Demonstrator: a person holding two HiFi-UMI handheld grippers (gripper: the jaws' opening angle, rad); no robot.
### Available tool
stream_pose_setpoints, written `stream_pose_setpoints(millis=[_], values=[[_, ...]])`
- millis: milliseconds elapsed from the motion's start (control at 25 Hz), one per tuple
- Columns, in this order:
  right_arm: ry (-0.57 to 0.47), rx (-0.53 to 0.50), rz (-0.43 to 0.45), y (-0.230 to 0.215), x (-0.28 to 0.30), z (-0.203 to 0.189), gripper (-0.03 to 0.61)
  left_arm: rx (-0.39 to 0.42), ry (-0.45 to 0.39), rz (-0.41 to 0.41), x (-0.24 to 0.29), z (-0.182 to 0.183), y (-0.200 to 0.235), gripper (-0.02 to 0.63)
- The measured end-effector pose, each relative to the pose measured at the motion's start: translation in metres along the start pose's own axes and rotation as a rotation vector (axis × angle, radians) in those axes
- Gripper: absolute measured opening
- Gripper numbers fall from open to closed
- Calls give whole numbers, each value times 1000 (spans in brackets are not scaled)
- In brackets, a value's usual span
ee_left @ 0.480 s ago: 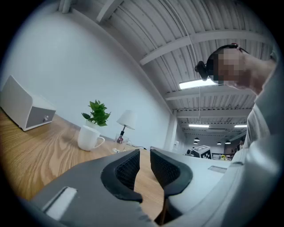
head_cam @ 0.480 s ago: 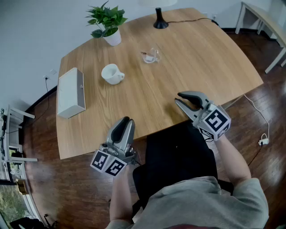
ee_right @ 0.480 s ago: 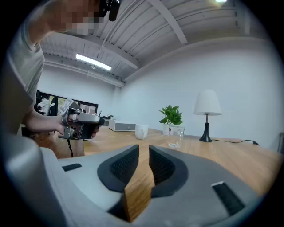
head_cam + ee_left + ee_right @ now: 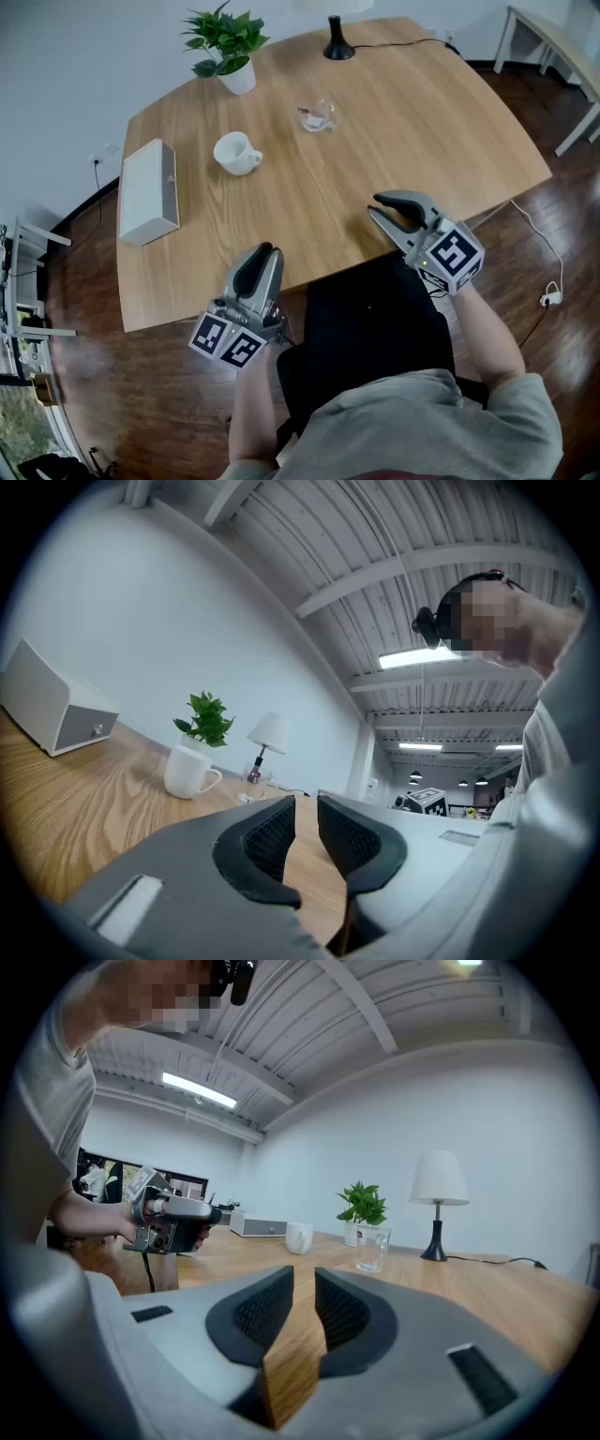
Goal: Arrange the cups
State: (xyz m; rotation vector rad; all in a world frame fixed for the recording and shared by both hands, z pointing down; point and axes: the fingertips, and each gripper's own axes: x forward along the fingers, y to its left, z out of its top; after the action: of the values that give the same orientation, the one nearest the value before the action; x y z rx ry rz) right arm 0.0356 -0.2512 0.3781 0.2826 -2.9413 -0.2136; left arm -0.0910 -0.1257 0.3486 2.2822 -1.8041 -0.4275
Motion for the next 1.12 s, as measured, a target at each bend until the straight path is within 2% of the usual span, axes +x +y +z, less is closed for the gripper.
stream_pose_setpoints(millis=[280,480,520,760,920,1000,1120], values=[[7,-32,5,8,4,0,69,-11,-1,-3,-2,6,3,66],[13,58,33,15,14,0,71,-43,-21,-19,-2,9,7,66],[29,77,39,16,18,-1,103,-52,-27,-20,-3,9,8,66],[72,-5,92,19,45,21,114,-108,-57,-21,-1,9,6,66],[61,11,118,12,86,39,120,-160,-76,-32,-3,11,10,66],[61,53,127,4,108,46,240,-192,-89,-39,-4,12,12,66],[89,17,147,-1,144,52,241,-236,-108,-47,-5,14,16,66]])
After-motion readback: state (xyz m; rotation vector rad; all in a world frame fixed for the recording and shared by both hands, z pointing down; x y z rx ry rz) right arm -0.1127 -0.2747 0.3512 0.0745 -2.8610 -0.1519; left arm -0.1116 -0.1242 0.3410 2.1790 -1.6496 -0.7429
